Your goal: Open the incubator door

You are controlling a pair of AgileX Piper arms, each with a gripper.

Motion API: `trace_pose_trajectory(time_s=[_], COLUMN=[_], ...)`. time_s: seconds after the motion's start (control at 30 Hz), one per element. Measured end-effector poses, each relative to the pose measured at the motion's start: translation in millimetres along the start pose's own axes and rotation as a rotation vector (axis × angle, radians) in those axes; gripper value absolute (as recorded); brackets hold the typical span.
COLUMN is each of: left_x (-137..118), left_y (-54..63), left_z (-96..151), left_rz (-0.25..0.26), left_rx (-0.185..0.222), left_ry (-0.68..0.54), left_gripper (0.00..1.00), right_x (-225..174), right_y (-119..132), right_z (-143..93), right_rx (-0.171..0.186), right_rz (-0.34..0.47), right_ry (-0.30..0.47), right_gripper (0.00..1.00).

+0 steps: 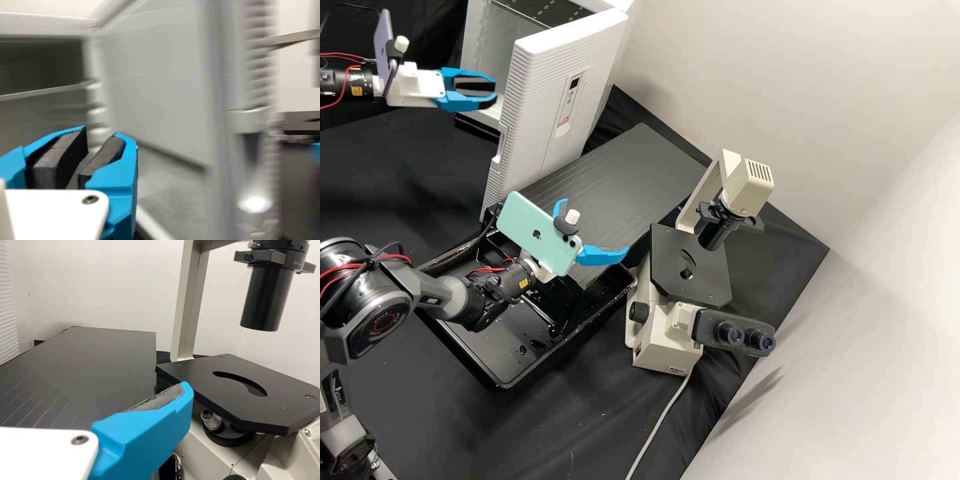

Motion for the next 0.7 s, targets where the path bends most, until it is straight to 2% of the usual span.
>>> trace_pose_trajectory(time_s=[0.1,0.27,0.43,0.63,0.7], left_x=[-11.4,-29.4,-44.4,-60.7,-65.5], left_y=[1.7,-1.2,-9.7,-23.8,-26.9], left_z=[-6.8,-15.0,-18.4,-21.1,-23.3], left_rz=[0.017,0.004,-0.027,-0.065,-0.055], left_rx=[0.013,-0.007,-0.048,-0.05,-0.054], left_ry=[0.102,0.218,0.295,0.373,0.404], left_gripper=[1.0,1.0,1.0,1.0,1.0], right_x=[0.0,0.0,0.0,0.0,0.0], right_y=[0.0,0.0,0.0,0.0,0.0], right_z=[0.0,0.0,0.0,0.0,0.0], right_rx=[0.0,0.0,0.0,0.0,0.0], right_rz=[0.0,0.0,0.0,0.0,0.0], right_ry=[0.0,0.0,0.0,0.0,0.0], right_gripper=[1.0,1.0,1.0,1.0,1.0])
